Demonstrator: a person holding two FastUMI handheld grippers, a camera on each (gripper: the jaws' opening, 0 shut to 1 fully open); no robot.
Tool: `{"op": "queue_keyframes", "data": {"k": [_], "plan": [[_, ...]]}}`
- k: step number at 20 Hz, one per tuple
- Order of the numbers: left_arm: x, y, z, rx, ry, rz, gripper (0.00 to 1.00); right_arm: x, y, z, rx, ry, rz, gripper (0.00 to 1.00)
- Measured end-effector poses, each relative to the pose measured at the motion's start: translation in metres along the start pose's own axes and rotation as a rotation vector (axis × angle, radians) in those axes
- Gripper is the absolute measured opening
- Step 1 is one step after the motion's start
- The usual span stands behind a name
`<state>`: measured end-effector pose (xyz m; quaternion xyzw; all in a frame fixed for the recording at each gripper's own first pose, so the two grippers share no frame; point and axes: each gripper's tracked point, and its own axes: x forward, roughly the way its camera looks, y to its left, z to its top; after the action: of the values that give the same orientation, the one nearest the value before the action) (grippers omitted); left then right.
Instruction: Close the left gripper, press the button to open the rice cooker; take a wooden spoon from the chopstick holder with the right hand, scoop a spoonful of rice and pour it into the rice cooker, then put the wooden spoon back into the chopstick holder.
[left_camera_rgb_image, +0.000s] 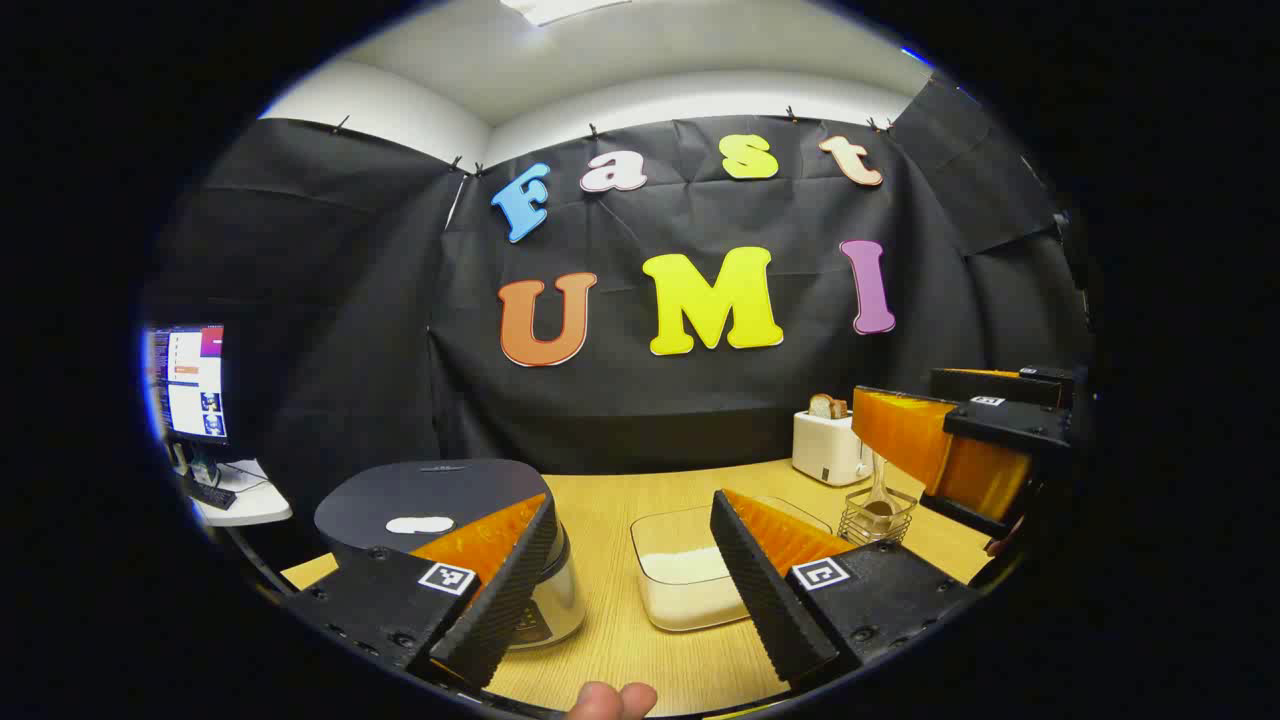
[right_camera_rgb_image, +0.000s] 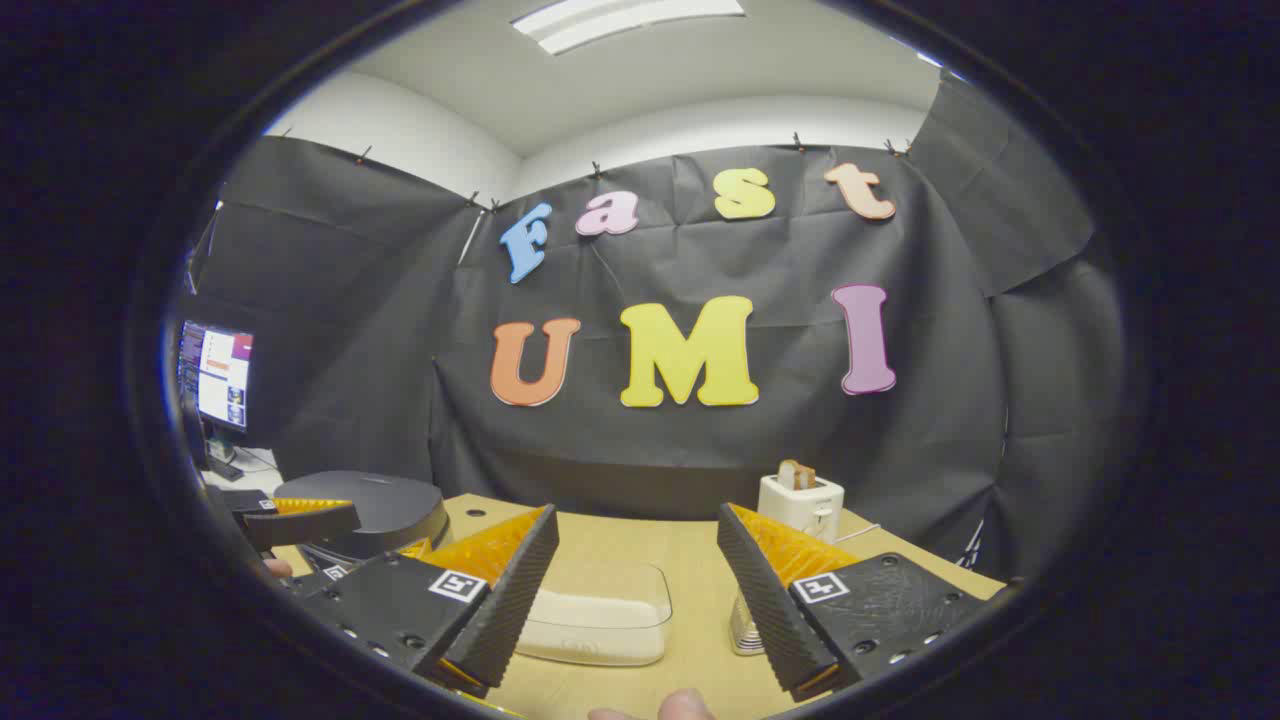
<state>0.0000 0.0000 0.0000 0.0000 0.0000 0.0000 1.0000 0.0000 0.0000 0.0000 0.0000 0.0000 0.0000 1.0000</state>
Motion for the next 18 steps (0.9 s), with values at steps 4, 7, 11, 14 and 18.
{"op": "queue_keyframes", "data": {"k": [4, 7, 11, 14, 18], "plan": [[-0.001, 0.006, 0.004, 0.011, -0.009, 0.005, 0.99, -0.003, -0.007, -0.001, 0.009, -0.001, -0.017, 0.95], [-0.002, 0.01, 0.007, -0.014, -0.014, 0.012, 0.99, -0.003, -0.015, -0.001, 0.012, -0.003, -0.043, 0.96], [-0.003, 0.012, 0.01, -0.012, -0.02, 0.005, 0.99, -0.003, -0.009, -0.006, 0.02, 0.01, -0.038, 0.95], [-0.002, 0.018, 0.006, -0.032, -0.002, 0.017, 0.99, -0.001, -0.007, -0.01, 0.013, 0.025, -0.034, 0.95], [-0.004, 0.025, 0.009, -0.036, -0.004, 0.04, 0.99, 0.001, -0.007, -0.01, 0.02, 0.02, -0.031, 0.95]]}}
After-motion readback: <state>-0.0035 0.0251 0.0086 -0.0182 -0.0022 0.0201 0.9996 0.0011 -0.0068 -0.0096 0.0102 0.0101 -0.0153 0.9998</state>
